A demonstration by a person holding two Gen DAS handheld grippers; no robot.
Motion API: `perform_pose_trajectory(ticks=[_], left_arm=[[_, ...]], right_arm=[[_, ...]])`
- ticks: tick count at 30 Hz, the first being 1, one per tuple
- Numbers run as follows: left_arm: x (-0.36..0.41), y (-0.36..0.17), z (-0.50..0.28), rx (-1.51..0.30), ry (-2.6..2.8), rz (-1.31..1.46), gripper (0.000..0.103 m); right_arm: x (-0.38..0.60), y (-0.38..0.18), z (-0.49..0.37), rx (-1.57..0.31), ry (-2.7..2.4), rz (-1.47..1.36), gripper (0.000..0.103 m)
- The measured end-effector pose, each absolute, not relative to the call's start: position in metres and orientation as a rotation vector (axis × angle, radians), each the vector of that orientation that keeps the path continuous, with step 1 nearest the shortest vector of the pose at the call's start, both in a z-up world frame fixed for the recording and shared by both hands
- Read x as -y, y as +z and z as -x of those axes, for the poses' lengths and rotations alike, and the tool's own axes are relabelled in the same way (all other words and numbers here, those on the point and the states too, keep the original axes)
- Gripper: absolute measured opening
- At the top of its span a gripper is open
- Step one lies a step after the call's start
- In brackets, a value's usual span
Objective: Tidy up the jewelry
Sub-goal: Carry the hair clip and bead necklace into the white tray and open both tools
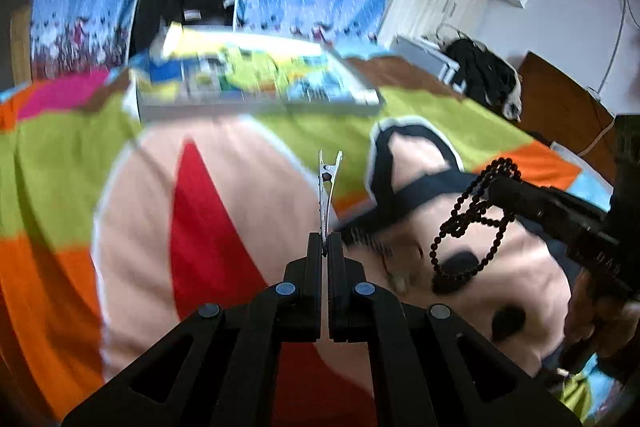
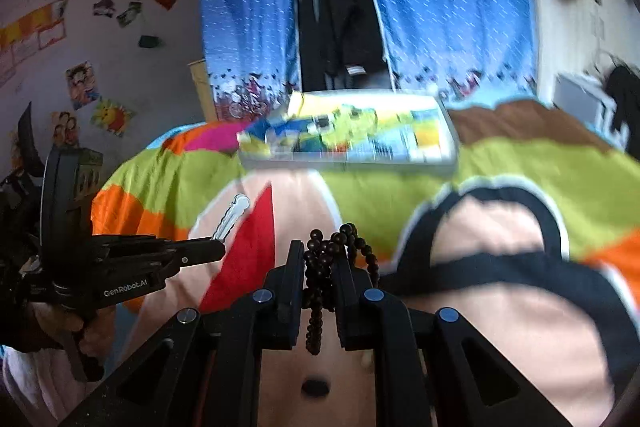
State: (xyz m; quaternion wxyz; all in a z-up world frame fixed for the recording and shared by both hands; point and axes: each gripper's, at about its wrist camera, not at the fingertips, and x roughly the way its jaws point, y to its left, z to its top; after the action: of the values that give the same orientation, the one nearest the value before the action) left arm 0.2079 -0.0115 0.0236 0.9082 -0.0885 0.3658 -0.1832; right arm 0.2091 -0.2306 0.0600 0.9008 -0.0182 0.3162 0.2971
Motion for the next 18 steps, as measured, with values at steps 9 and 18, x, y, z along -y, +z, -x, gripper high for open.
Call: perform_pose_trajectory(ticks=[9,18], left_arm=[[-0.013,0.050,-0.302,-0.693,-0.284,0.256,0.000],[-0.018,0.035,-0.376,-0.717,-0.275,0.260,0.000]], right_arm=[[0.184,0.109,-0.315,-0.535,0.659,0.081,0.013],[0.162,0.071,-0.394,-0.556,0.613,0.032,0.013]])
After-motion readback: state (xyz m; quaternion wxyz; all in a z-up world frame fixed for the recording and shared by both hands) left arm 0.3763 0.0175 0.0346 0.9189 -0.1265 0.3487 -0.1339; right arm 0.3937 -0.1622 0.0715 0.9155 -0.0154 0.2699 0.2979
